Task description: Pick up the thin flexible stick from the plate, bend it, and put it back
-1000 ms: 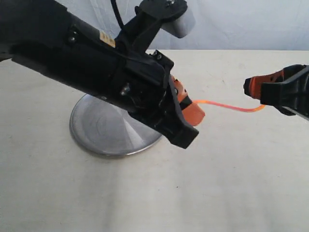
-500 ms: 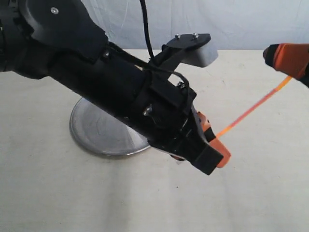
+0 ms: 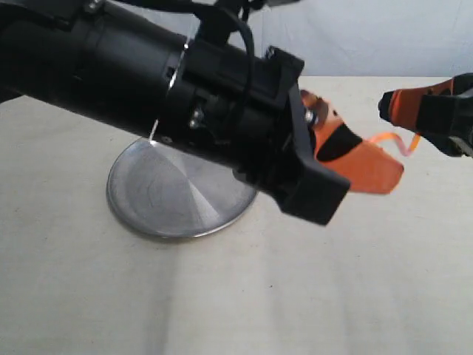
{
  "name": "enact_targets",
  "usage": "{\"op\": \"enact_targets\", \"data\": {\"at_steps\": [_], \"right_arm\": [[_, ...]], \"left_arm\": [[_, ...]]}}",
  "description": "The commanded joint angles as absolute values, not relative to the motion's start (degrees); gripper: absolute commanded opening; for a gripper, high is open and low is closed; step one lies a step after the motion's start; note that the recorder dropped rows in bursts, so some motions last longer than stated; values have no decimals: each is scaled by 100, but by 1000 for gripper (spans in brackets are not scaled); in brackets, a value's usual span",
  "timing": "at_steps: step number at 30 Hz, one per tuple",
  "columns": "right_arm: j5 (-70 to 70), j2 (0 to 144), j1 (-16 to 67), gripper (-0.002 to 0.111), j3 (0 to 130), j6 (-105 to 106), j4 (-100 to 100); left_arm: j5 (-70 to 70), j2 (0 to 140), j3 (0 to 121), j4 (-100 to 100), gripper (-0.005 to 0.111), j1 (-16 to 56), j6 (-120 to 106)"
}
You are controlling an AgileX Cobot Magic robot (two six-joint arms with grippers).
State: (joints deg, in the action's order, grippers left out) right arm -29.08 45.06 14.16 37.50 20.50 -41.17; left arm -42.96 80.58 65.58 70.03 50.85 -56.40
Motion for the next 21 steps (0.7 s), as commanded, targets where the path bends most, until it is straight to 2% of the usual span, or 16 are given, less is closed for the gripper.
{"op": "enact_targets", "data": {"at_steps": [1, 8, 16, 21], "right_arm": [[-3708, 4370, 1438, 0, 3751, 2097, -4447], [-4016, 4305, 1438, 0, 3751, 2144, -5082], [-3496, 3766, 1438, 0, 3751, 2319, -5325], [-3109, 3611, 1438, 0, 3839, 2197, -4667]], "left_arm": [[-3099, 7970, 6578, 7181, 0, 5096, -5863], [-2860, 7970, 6578, 6924, 0, 5096, -5800], [-3071, 7981, 6552, 3541, 0, 5096, -3131], [-3845, 7981, 6552, 2610, 0, 5096, -2448]]}}
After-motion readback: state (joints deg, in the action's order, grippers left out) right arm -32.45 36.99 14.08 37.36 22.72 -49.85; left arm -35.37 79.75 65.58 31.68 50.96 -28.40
